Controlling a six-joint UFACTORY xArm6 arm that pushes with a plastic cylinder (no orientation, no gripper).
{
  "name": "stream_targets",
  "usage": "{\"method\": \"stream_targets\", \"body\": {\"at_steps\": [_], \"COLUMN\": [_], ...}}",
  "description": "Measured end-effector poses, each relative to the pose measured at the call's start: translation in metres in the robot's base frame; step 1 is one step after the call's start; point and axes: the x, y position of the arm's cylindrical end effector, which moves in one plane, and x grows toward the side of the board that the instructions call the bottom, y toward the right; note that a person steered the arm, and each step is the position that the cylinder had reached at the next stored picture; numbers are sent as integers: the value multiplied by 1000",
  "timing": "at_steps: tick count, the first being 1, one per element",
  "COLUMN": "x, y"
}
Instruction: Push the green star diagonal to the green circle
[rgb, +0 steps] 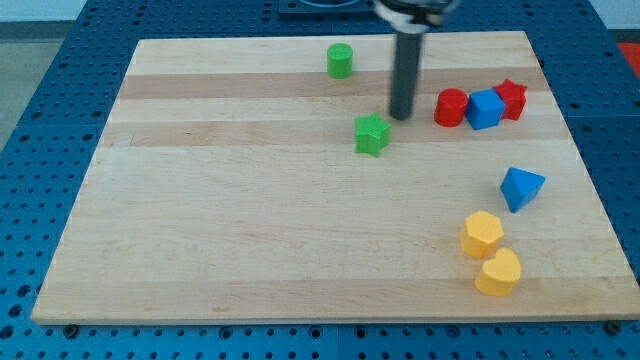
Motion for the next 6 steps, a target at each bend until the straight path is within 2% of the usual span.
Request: {"method": "stream_targets", "body": {"at_steps": [1, 2, 3, 4, 5, 6], "x": [45, 75, 76, 71, 43, -36], "y": [37, 2, -62, -81, -82, -81]}}
